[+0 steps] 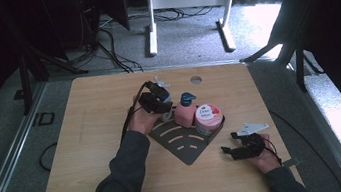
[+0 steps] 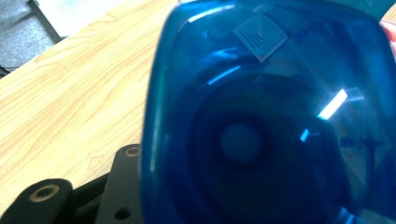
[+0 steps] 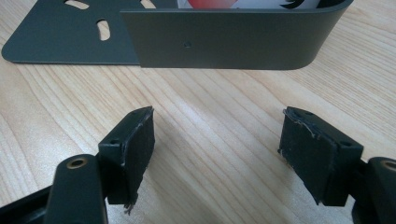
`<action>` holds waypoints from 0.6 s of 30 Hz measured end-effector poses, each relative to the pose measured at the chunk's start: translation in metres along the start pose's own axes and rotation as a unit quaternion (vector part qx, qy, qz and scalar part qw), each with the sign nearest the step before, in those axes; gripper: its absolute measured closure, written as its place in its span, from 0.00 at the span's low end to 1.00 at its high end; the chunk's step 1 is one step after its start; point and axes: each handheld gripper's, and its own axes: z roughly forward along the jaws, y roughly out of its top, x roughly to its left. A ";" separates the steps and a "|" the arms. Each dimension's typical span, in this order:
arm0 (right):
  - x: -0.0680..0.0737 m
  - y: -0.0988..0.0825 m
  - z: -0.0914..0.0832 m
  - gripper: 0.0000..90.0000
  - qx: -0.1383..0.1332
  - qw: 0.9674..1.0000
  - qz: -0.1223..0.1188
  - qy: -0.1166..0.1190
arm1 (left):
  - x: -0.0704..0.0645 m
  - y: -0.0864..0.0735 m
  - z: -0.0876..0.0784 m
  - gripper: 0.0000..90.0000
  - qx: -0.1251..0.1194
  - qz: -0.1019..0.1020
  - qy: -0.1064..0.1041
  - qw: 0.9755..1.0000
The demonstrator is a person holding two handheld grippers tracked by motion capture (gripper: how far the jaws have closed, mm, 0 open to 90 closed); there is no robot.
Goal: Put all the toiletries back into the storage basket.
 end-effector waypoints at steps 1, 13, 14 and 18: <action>0.000 0.000 0.000 0.29 0.000 1.000 0.000 0.000 | 0.000 0.000 0.001 0.62 0.000 0.000 0.000 1.000; 0.000 0.000 0.000 0.29 0.000 1.000 0.000 0.000 | -0.002 0.002 0.009 0.62 0.000 0.003 -0.003 1.000; 0.000 0.000 0.000 0.29 0.000 1.000 0.000 0.000 | -0.002 0.002 0.009 0.62 0.000 0.004 -0.004 1.000; 0.000 0.000 0.000 0.29 0.000 1.000 0.000 0.000 | -0.002 0.002 0.011 0.62 -0.003 0.003 -0.006 1.000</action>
